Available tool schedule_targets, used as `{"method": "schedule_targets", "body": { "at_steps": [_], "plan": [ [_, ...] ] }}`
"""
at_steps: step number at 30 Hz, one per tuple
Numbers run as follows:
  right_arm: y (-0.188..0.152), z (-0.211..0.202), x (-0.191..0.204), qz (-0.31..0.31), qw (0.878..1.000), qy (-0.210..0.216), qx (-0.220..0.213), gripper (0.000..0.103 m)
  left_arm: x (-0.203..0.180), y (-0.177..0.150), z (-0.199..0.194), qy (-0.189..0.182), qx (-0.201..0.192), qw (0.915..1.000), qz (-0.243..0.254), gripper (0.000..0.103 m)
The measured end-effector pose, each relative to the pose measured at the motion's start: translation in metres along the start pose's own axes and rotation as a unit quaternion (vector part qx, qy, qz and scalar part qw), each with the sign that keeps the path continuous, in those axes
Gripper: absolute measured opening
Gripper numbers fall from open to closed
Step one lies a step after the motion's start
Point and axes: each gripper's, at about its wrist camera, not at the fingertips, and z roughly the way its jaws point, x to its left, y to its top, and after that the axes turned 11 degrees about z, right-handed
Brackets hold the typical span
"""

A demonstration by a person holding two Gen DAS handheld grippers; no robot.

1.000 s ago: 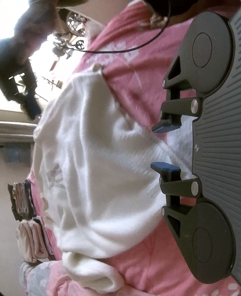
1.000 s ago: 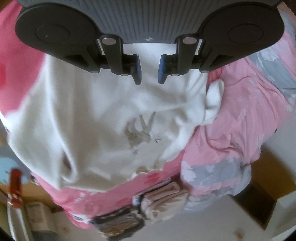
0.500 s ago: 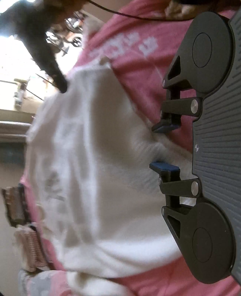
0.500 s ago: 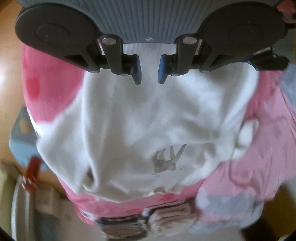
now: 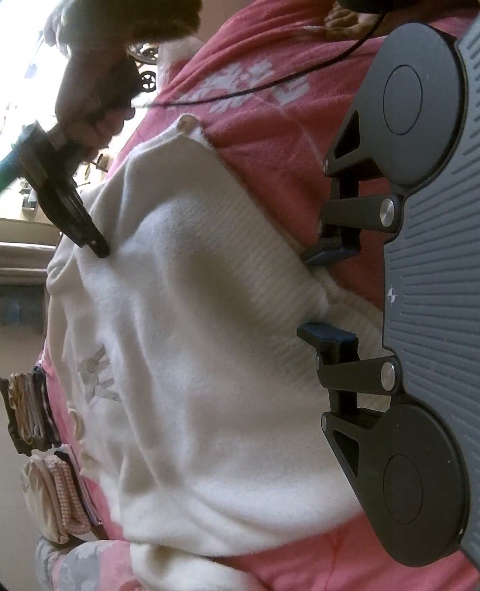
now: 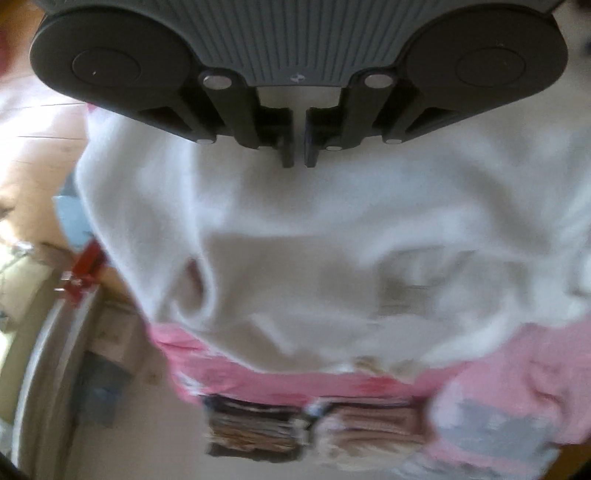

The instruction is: Fold clothes

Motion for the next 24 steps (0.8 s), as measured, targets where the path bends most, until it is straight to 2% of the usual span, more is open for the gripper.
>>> {"method": "schedule_targets", "body": {
  "at_steps": [4,5,7,9,10,12,14,17,19,22,24],
  "plan": [
    [-0.018,-0.026,0.025,-0.037,0.990,0.128,0.054,0.011,0.000,-0.002,0.000,-0.002,-0.004,1.0000,0.006,0.035],
    [-0.023,-0.021,0.034,-0.058,0.988,0.130,0.066,0.011,0.000,-0.002,0.000,-0.002,-0.004,1.0000,0.007,0.035],
    [-0.025,0.009,0.045,-0.103,0.990,0.065,0.065,0.009,-0.001,-0.002,0.000,-0.002,-0.005,1.0000,0.008,0.035],
    [-0.010,0.036,0.033,-0.061,0.996,0.055,0.042,0.005,-0.002,-0.002,0.000,-0.002,-0.007,0.9999,0.012,0.035],
    [0.001,0.040,0.025,-0.024,0.998,0.050,0.037,0.000,-0.002,-0.002,-0.001,-0.001,-0.008,0.9999,0.012,0.035],
    [0.019,0.040,0.014,0.030,0.999,0.037,0.023,0.000,-0.002,-0.004,-0.002,-0.001,-0.013,0.9998,0.012,0.035],
    [0.021,0.026,0.019,0.021,0.999,0.041,0.024,0.007,-0.003,-0.005,-0.005,0.000,-0.018,0.9998,0.011,0.035],
    [0.006,0.003,0.031,-0.006,0.984,0.147,0.102,0.015,-0.003,-0.006,-0.007,0.002,-0.022,0.9996,0.015,0.035],
    [-0.008,-0.003,0.050,-0.049,0.970,0.189,0.148,0.015,-0.002,-0.006,-0.007,0.000,-0.024,0.9996,0.014,0.035],
    [-0.016,0.024,0.074,-0.112,0.976,0.134,0.130,0.011,-0.001,-0.008,-0.006,-0.003,-0.025,0.9996,0.012,0.035],
    [0.002,0.041,0.067,-0.057,0.983,0.133,0.110,0.007,-0.001,-0.007,-0.005,-0.003,-0.023,0.9996,0.015,0.035]
  ]
}}
